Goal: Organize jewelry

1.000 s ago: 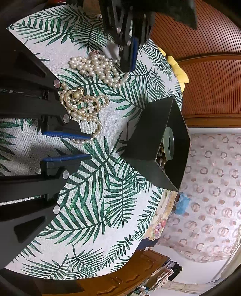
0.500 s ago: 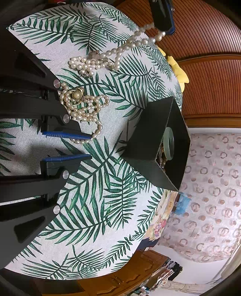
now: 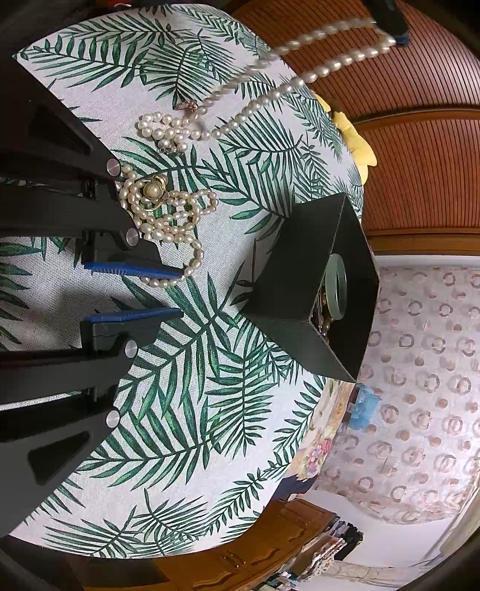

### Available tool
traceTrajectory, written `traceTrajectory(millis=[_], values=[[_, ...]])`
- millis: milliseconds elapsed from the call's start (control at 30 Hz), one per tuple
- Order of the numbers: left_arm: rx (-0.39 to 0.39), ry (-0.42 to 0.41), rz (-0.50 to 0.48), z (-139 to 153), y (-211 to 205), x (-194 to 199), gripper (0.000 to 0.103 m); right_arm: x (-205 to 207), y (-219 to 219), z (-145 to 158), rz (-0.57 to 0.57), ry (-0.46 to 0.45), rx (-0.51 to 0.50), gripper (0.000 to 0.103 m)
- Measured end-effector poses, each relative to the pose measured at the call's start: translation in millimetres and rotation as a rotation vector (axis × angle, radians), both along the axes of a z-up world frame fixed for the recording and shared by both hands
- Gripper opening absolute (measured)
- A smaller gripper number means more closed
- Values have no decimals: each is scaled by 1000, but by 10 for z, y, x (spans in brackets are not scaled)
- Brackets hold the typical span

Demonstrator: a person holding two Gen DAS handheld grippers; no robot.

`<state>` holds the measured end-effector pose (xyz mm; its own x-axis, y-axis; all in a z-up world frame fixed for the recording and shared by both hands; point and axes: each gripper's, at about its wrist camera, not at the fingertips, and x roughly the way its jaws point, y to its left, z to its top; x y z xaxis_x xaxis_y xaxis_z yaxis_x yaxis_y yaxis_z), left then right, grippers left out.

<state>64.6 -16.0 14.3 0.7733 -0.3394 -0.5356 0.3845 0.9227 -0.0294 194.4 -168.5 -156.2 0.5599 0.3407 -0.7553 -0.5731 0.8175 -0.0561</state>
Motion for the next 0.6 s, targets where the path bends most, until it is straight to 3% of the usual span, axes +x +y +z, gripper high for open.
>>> traceTrajectory(millis=[133,300,600], values=[[0,-11,5,62,17,-9,7,-18,44,-7,30,0,-4,6],[1,-12,20,91,61,9,7,-59,105,49,58,-7,-2,5],[5,-25,37,142,92,30,7,-252,120,781,98,-135,86,5]])
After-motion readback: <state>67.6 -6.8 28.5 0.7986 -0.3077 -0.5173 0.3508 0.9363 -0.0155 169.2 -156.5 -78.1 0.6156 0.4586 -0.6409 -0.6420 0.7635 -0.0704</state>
